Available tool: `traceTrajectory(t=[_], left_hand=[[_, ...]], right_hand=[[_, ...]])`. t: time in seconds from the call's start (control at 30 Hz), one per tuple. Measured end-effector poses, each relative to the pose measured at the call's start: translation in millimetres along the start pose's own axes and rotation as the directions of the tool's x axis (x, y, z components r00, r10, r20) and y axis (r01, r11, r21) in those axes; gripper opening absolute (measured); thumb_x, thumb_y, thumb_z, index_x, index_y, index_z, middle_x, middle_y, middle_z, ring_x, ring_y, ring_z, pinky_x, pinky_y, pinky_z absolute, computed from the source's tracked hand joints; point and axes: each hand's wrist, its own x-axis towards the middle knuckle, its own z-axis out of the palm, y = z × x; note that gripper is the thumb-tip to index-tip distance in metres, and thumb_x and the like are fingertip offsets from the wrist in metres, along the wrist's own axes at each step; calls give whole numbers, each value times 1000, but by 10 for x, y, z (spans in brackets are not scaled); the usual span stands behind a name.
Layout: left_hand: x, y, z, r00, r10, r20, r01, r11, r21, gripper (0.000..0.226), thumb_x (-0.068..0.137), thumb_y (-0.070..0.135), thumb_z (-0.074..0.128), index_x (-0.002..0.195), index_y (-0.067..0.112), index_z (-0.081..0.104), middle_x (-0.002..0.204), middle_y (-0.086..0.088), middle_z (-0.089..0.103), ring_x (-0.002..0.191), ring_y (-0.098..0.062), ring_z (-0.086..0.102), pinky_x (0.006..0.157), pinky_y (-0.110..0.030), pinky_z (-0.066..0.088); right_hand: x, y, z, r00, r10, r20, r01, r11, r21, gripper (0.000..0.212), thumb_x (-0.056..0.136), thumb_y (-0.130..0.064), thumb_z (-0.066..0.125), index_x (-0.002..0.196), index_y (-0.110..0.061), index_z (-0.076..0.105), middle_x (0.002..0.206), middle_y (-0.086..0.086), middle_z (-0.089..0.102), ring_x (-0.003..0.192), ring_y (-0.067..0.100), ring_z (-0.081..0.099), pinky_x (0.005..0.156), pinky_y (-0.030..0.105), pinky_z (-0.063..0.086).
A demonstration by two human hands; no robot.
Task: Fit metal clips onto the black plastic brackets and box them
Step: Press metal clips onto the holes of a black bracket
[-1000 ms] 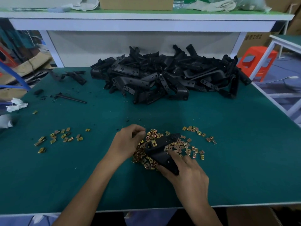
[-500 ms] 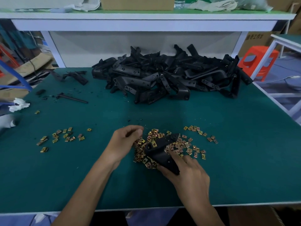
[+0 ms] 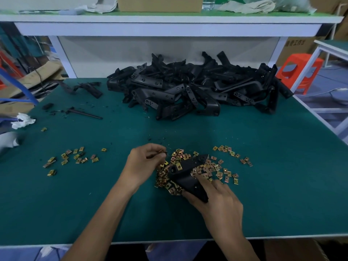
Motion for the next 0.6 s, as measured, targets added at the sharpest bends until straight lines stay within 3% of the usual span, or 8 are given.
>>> traceTrajectory(t=[0.23, 0.4, 0.5, 0.6], left_hand=[[2, 31, -33, 998, 45, -35, -42, 995, 86, 8, 91, 32, 74, 87, 35, 79, 83, 11, 77, 75, 0, 69, 72, -20, 52], [-5, 95, -17, 1000, 8, -25, -9, 1000, -26, 15, 99, 15, 64, 92, 22, 76, 83, -1, 78, 78, -18, 74, 68, -22, 57], [-44, 155, 7, 1000, 26, 5, -26, 998, -63, 12, 99, 14, 64, 101, 23, 71, 82, -4, 77, 74, -16, 73, 67, -23, 57], [-100, 239, 41, 996, 57, 67, -52, 995, -80, 13, 97, 14, 66, 97, 22, 76, 83, -4, 77, 75, -14, 73, 67, -20, 57]], right_hand=[[0, -17, -26, 1000, 2, 22, -2, 1000, -10, 60, 78, -74, 48, 109, -31, 77, 73, -4, 62, 67, 22, 62, 48, 30, 43], [3, -22, -22, 1000, 6, 7, -5, 1000, -10, 60, 77, -75, 49, 107, -31, 77, 73, -4, 63, 67, 22, 63, 48, 30, 45], [3, -17, -10, 1000, -3, 5, 3, 1000, -17, 61, 77, -76, 47, 107, -32, 77, 72, -5, 63, 66, 21, 63, 48, 30, 45], [-6, -6, 9, 1000, -24, 0, 24, 999, -30, 61, 78, -76, 49, 108, -32, 77, 73, -4, 63, 66, 22, 62, 48, 31, 45]])
